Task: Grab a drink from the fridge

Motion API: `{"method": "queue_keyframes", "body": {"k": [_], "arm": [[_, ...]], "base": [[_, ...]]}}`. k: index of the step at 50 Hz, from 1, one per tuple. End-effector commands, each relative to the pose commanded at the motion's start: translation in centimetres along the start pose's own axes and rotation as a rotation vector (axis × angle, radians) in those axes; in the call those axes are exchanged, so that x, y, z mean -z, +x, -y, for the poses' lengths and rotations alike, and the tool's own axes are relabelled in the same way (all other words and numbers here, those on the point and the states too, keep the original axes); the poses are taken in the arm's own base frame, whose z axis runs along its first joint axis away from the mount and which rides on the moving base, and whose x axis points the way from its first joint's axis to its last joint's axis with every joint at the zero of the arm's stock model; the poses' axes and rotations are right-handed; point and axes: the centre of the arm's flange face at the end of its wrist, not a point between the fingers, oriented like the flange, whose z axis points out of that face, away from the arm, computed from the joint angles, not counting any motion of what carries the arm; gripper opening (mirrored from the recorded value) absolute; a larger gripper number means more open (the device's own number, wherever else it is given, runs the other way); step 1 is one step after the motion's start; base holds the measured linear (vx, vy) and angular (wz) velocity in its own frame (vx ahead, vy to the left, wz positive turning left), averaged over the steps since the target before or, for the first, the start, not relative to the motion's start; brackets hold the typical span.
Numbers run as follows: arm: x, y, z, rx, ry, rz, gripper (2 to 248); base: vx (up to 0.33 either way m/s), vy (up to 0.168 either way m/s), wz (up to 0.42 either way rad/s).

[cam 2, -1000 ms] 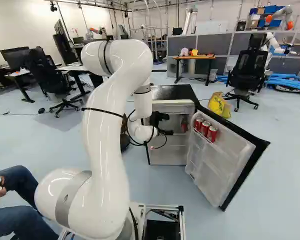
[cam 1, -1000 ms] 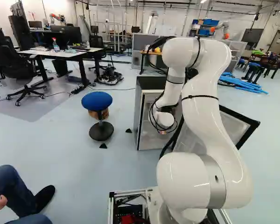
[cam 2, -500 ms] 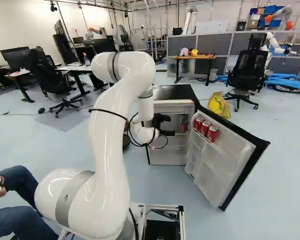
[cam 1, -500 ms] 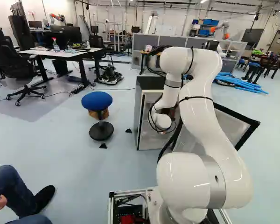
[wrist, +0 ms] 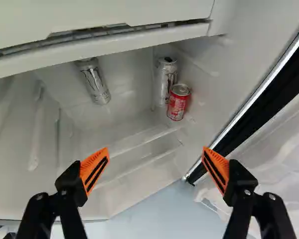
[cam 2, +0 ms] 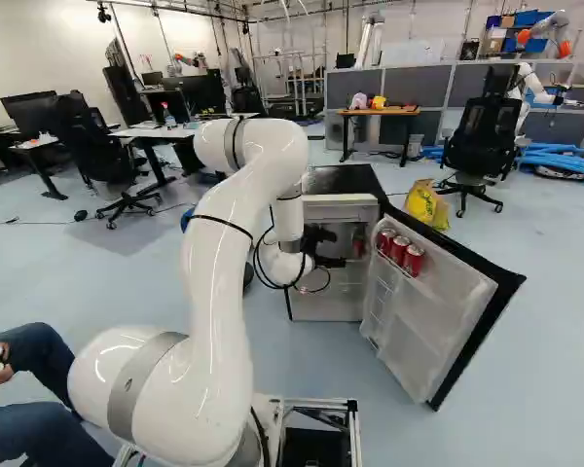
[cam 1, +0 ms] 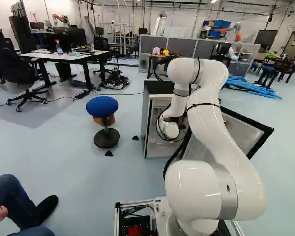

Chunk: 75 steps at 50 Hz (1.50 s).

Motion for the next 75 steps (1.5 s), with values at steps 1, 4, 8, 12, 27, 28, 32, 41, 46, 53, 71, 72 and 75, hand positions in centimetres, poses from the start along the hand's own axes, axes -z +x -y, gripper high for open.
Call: {"method": "queue_keyframes", "body": {"k": [1,4,8,12,27,28,32,41,46,53,71,72,75], "arm": [[-0.1,-0.1,0.0,-0.001,-0.002,-0.002,247],[-0.5,-0.3,-0.1,-0.003,-0.007,-0.007,247],[-1.0,-0.6,-0.2,-0.006,-0.014,-0.013,247],[-1.5,-1.0,-0.3,-0.008,-0.019,-0.018,247],[-3.3,-2.3,-0.5,-0.010,-0.028,-0.037,247],[-3.4,-2.4,-0.5,-0.010,-0.028,-0.038,247],[-3.9,-2.7,-0.6,-0.011,-0.030,-0.043,247],[-5.0,-3.5,-0.8,-0.013,-0.036,-0.055,247],[-5.2,-3.4,-0.9,-0.015,-0.038,-0.067,247],[-5.6,-3.2,-1.0,-0.018,-0.041,-0.085,247],[-6.7,-2.7,-1.4,-0.025,-0.047,-0.127,247],[-6.8,-2.7,-1.4,-0.026,-0.047,-0.128,247],[-7.0,-2.6,-1.4,-0.026,-0.046,-0.132,247]], "base": [[0.000,0.000,0.000],[0.000,0.000,0.000],[0.000,0.000,0.000],[0.000,0.000,0.000],[0.000,0.000,0.000],[0.000,0.000,0.000],[0.000,0.000,0.000],[0.000,0.000,0.000],[0.000,0.000,0.000],[0.000,0.000,0.000],[0.000,0.000,0.000],[0.000,0.000,0.000],[0.000,0.000,0.000]]}}
